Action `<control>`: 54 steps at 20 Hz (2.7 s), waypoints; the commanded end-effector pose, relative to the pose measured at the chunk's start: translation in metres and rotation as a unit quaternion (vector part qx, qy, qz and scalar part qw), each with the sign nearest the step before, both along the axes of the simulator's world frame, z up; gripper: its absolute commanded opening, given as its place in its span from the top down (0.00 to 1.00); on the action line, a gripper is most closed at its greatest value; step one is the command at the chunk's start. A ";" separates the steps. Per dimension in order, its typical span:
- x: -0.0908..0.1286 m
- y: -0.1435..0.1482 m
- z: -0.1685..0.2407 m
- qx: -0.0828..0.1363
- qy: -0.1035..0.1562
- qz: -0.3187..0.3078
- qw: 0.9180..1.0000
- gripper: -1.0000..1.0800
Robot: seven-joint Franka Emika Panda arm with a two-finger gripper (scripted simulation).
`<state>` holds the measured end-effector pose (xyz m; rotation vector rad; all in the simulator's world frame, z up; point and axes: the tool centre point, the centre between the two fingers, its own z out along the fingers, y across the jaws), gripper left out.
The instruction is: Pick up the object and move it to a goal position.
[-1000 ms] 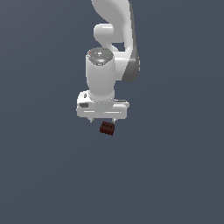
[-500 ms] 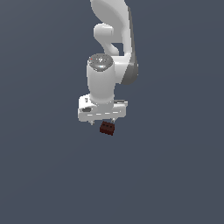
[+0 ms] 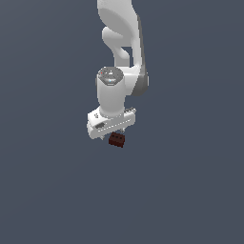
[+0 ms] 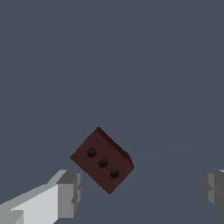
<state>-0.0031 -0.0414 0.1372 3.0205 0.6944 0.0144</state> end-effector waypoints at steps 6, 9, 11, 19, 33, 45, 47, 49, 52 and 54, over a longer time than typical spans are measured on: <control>-0.009 0.002 -0.019 0.001 0.008 0.112 0.994 0.04; -0.013 0.004 -0.026 0.002 0.011 0.156 0.988 0.04; -0.015 0.005 -0.031 0.003 0.012 0.186 0.983 0.04; -0.025 0.010 -0.047 0.009 0.016 0.297 0.955 0.04; -0.033 0.015 -0.060 0.014 0.016 0.389 0.921 0.04; -0.034 0.016 -0.086 0.014 0.016 0.389 0.921 0.04; -0.035 0.016 -0.096 0.014 0.016 0.390 0.921 0.04; -0.035 0.016 -0.103 0.014 0.016 0.390 0.921 0.04; -0.034 0.016 -0.109 0.014 0.016 0.390 0.920 0.04; -0.034 0.016 -0.110 0.014 0.016 0.390 0.920 0.04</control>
